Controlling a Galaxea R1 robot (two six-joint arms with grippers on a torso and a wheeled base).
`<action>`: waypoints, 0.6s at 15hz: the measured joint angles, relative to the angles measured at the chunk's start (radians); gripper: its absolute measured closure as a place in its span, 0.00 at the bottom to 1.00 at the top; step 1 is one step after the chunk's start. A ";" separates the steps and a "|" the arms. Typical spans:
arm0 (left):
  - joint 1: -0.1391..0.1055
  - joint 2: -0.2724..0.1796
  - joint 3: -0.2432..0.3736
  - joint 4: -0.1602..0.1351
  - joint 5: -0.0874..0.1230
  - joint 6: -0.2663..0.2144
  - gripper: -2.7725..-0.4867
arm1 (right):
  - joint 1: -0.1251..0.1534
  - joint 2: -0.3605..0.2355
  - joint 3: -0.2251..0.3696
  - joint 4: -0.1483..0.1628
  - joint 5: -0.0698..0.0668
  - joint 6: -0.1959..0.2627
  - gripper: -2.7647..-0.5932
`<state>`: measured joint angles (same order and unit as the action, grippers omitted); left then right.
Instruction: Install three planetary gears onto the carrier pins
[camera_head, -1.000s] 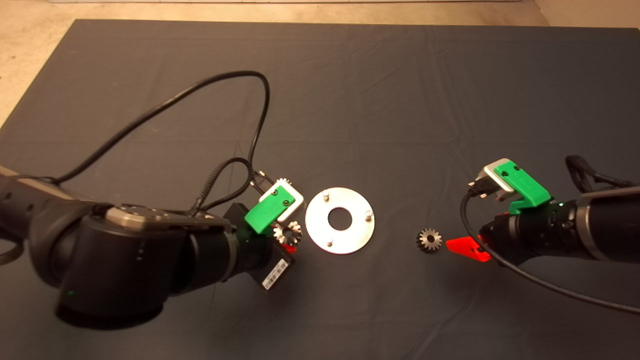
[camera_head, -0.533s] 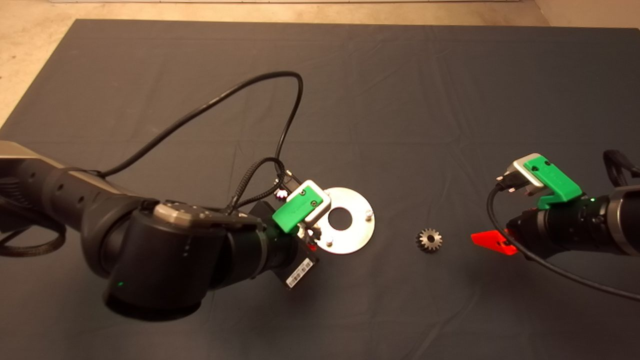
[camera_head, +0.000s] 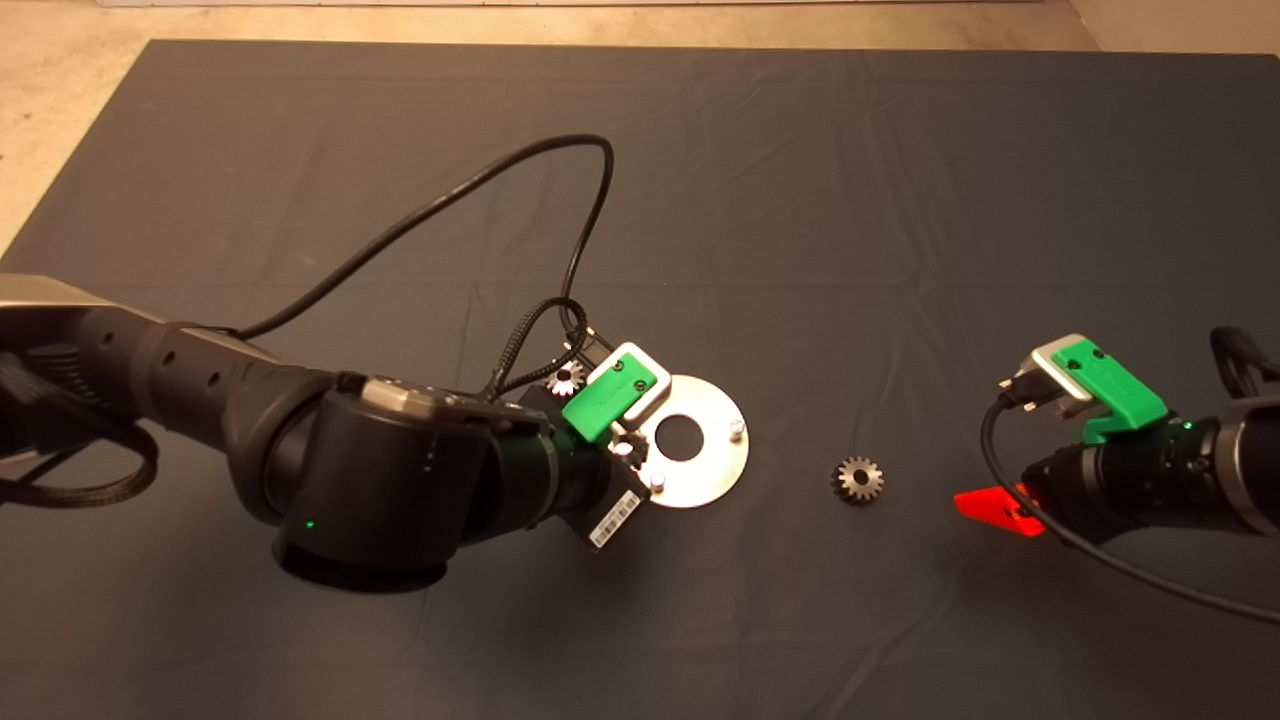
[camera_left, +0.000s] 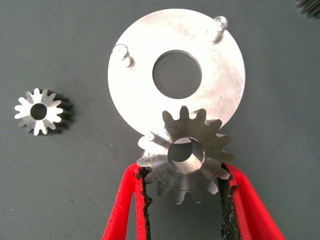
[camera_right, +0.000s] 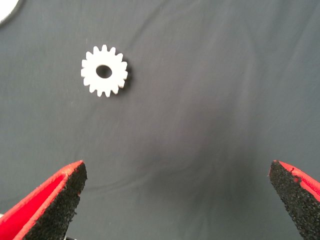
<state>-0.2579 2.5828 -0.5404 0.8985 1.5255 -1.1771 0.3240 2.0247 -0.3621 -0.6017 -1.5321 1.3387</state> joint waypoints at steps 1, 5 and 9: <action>0.000 0.001 0.000 0.000 0.000 0.000 0.94 | -0.004 0.000 0.000 0.000 -0.001 0.000 0.02; 0.016 0.014 -0.002 0.001 0.002 -0.001 0.94 | -0.016 -0.020 0.000 0.000 -0.001 -0.003 0.02; 0.089 0.053 -0.003 0.044 -0.001 0.000 0.94 | -0.016 -0.025 0.000 0.000 0.000 -0.005 0.02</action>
<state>-0.1685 2.6353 -0.5436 0.9424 1.5245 -1.1772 0.3077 1.9994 -0.3621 -0.6021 -1.5321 1.3340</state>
